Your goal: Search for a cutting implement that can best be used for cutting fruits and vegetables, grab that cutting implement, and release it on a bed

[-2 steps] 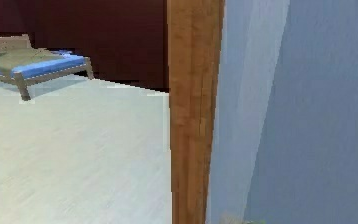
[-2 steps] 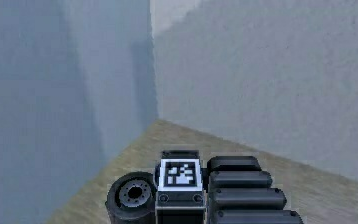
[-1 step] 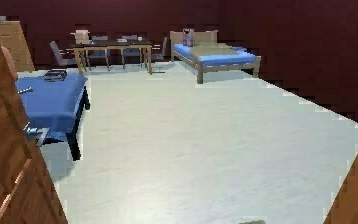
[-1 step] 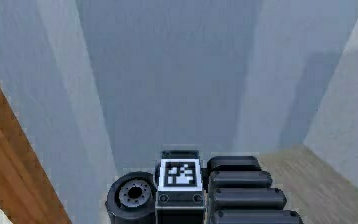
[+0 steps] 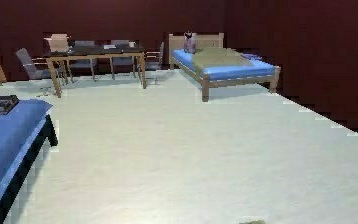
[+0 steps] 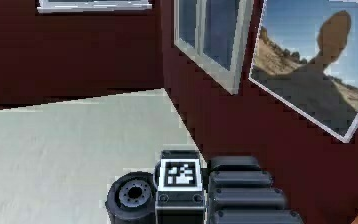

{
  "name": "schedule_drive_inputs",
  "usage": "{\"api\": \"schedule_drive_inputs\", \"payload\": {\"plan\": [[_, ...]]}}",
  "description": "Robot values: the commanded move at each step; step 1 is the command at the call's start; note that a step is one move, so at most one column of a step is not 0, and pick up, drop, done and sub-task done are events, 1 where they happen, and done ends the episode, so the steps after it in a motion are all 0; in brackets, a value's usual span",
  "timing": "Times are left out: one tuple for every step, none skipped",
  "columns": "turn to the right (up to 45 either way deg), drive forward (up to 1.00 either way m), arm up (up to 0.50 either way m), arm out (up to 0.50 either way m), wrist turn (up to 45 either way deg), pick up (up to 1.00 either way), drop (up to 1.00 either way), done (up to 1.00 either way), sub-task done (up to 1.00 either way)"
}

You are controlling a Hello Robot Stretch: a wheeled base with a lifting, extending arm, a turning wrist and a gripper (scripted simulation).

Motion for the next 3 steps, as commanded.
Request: {"api": "schedule_drive_inputs", "payload": {"plan": [[0.0,1.0,0.0,0.0,0.0,0.0,0.0,0.0,0.0],[0.0,1.0,0.0,0.0,0.0,0.0,0.0,0.0,0.0],[-3.0,0.0,0.0,0.0,0.0,0.0,0.0,0.0,0.0]]}}
